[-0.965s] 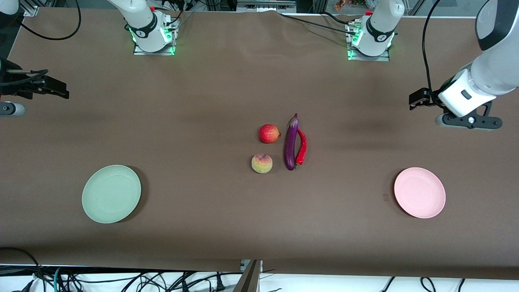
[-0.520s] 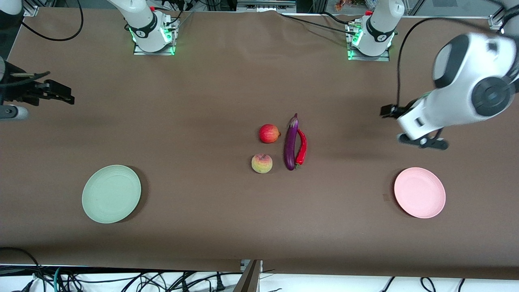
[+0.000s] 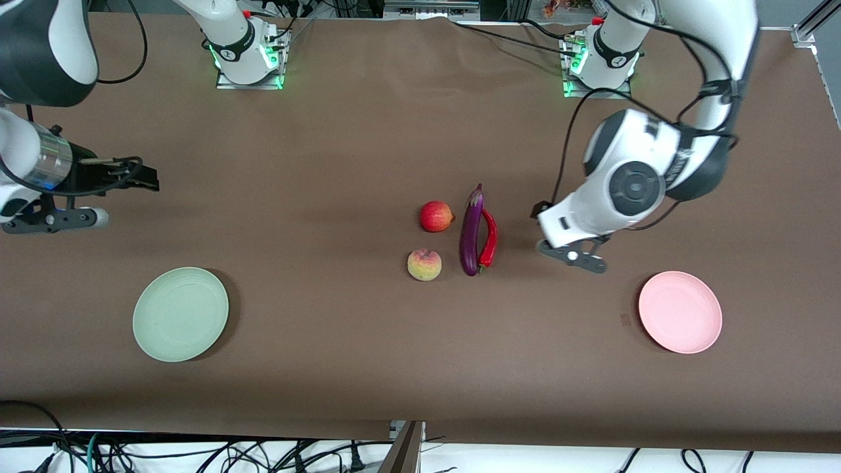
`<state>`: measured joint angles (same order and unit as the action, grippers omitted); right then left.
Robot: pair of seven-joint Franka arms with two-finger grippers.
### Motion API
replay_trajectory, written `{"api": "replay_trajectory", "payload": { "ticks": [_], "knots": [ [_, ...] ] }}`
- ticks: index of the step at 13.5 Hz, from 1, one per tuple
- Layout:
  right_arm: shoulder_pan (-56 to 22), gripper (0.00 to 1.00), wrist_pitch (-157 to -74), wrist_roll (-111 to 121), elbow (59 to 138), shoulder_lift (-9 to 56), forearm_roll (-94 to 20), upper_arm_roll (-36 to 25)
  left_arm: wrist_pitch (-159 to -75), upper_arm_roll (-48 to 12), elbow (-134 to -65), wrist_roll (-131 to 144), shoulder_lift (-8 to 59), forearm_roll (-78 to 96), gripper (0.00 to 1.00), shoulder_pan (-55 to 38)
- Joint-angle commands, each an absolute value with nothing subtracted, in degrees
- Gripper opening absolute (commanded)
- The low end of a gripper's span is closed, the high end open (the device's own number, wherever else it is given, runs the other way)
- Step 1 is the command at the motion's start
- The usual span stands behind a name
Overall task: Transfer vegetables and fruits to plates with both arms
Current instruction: 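Move the left gripper to the chili while the right gripper reaches the peach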
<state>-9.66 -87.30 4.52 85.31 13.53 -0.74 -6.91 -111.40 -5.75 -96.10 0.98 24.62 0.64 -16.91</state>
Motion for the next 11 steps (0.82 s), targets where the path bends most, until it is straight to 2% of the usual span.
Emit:
{"api": "replay_trajectory", "payload": {
  "ticks": [1,5,7,11],
  "knots": [
    [-13.70,1.00,-91.91,1.86,85.43,16.51,-2.54,-7.03,-120.02,-4.92,-100.35,0.79,25.93,1.67,1.00,-19.33],
    [-15.03,1.00,-97.89,-6.14,85.43,20.91,-7.54,-7.03,-136.02,-5.18,-107.83,2.88,28.90,1.67,1.00,-23.72],
    [-16.34,1.00,-101.23,-9.82,85.43,23.11,-10.10,-6.94,-141.13,-5.19,-108.72,5.96,31.19,1.67,1.00,-25.92],
    [-21.52,1.00,-106.16,-18.43,85.43,26.18,-11.42,-6.94,-145.81,-5.10,-108.63,6.06,34.36,0.88,1.00,-26.02]
  ]
}}
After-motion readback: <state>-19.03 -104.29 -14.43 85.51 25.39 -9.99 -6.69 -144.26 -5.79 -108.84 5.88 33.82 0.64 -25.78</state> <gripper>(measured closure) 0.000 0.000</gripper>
